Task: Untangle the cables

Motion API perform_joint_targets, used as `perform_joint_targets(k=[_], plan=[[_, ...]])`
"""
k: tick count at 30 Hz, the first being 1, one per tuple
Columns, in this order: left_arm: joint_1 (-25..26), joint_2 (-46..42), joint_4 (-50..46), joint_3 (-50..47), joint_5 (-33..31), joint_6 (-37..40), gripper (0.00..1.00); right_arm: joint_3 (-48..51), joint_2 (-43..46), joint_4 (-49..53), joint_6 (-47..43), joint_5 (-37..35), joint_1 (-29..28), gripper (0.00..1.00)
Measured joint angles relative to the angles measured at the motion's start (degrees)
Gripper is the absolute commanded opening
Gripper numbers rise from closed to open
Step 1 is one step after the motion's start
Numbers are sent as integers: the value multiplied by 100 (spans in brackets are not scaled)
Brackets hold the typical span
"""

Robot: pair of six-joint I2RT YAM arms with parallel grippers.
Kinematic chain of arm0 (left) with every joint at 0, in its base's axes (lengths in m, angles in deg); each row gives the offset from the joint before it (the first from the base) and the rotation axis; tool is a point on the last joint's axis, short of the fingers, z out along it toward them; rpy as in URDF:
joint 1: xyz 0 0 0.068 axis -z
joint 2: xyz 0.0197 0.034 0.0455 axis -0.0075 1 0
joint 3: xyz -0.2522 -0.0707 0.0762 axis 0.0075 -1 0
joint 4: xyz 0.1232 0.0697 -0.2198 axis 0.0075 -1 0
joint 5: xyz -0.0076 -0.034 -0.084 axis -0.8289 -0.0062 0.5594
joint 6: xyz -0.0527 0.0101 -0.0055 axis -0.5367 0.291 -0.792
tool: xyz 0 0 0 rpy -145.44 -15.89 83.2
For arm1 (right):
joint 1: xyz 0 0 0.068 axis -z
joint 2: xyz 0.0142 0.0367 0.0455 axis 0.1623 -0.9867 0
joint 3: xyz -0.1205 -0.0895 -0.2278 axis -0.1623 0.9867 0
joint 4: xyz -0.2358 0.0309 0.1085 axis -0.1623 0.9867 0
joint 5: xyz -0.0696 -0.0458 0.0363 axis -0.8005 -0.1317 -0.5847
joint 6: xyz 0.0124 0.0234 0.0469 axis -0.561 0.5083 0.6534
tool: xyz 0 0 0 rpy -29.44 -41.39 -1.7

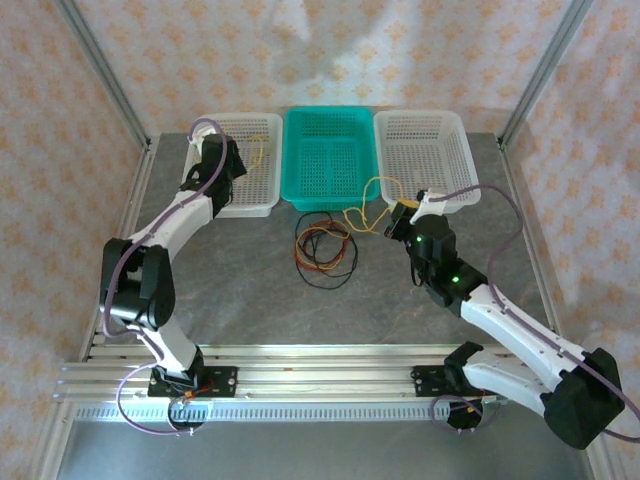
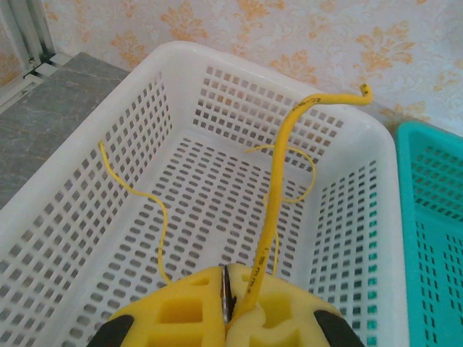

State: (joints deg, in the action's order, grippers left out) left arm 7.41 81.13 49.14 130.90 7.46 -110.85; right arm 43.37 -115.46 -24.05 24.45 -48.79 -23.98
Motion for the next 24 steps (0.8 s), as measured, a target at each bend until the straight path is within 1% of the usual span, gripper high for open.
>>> perform_joint_targets(k=[4,8,17,20,24], plan=[[-151,516,-96,542,94,-2,0,87,2,13,387,-428,0,0],[-273,1071,-452,1252,81,-55,0,380,164,76,632,-872,13,0],[-400,2175,-1661,2721,-114,-778,0,540,479,313,957,-1233,17,0],[-396,2337,-1978,2975,-181,-1040,0,540,490,485,1058,-1370,17,0],[-321,2345,-2258,2979,-348,-1346,0,540,498,634,1139,-1467,15,0]])
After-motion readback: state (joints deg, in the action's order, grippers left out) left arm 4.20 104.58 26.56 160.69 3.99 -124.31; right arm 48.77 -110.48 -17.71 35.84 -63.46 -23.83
